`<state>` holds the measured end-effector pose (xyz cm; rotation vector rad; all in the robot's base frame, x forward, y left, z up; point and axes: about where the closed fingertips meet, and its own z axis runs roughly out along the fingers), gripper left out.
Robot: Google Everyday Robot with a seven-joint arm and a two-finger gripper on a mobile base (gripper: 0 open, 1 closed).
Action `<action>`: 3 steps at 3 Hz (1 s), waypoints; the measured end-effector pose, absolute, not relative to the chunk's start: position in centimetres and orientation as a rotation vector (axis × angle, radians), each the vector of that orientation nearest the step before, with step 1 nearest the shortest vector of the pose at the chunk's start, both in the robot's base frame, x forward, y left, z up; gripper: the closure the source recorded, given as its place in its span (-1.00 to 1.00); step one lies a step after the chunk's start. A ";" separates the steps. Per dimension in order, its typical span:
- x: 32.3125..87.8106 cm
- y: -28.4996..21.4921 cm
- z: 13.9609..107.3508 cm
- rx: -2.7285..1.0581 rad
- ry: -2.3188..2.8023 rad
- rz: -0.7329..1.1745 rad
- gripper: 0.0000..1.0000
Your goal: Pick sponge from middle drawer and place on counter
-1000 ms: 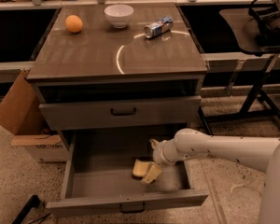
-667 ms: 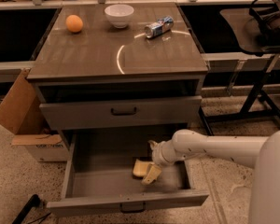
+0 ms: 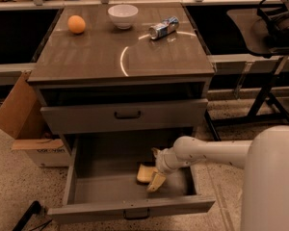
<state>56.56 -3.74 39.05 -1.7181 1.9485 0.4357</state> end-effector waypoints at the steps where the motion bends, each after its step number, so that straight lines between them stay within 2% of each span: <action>1: 56.5 -3.4 37.3 -1.752 1.968 0.407 -1.00; 2: 56.4 -3.1 35.6 -1.781 2.004 0.368 -0.62; 3: 56.4 -3.2 34.5 -1.788 2.019 0.359 -0.02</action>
Offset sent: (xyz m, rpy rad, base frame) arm -0.0008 0.0072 -0.0532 -0.1566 0.0230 -0.0036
